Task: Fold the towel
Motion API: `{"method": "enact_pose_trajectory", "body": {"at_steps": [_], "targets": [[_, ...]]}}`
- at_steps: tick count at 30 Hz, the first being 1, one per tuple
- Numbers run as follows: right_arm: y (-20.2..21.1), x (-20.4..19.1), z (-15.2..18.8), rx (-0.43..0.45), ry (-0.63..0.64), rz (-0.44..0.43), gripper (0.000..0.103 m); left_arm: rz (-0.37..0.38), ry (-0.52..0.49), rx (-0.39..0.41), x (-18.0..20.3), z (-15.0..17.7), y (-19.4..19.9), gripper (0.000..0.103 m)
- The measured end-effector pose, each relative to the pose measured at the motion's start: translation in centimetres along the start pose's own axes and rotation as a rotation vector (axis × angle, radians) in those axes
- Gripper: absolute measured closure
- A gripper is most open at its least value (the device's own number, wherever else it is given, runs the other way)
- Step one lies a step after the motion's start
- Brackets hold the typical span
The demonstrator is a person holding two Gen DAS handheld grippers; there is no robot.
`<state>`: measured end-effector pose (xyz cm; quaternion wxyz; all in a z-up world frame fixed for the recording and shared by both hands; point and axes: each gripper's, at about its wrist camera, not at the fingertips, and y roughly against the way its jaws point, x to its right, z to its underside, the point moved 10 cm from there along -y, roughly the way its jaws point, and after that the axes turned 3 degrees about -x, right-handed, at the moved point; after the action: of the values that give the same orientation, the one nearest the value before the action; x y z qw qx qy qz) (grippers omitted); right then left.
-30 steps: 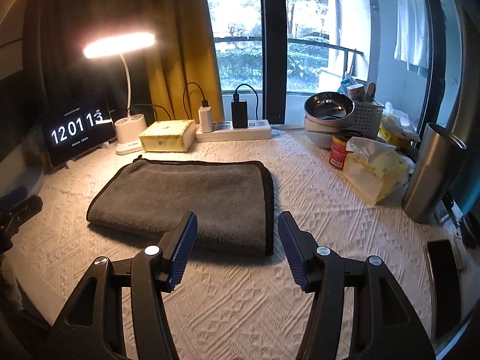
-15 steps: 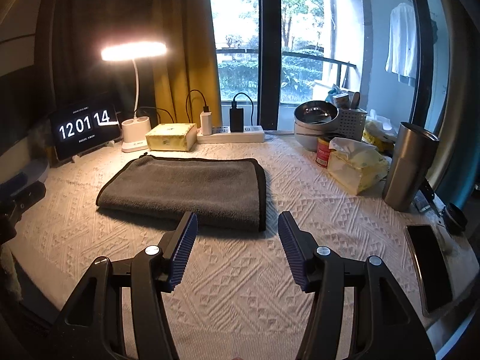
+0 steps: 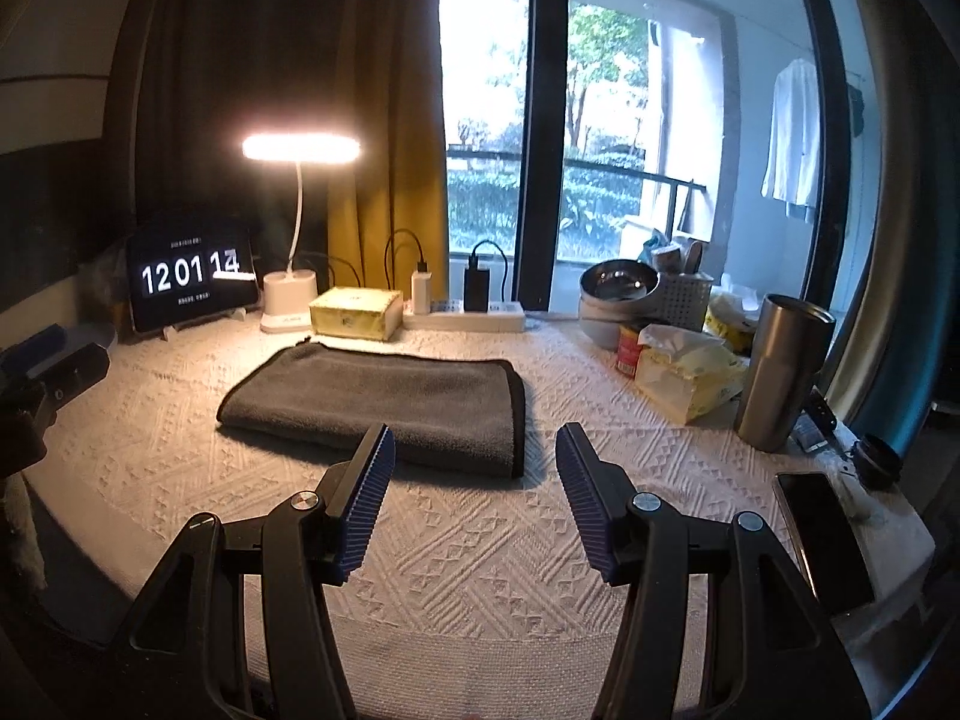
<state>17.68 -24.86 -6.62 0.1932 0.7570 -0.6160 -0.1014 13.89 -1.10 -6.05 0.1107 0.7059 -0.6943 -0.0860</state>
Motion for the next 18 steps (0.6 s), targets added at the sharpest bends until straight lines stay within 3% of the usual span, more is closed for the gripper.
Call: {"method": "enact_pose_trajectory", "body": {"at_steps": [18], "targets": [[5.6,0.2,-3.1,0.247,0.031,0.046,0.044,-0.022,0.025,0.204,-0.4,-2.9,4.2,0.008]]}}
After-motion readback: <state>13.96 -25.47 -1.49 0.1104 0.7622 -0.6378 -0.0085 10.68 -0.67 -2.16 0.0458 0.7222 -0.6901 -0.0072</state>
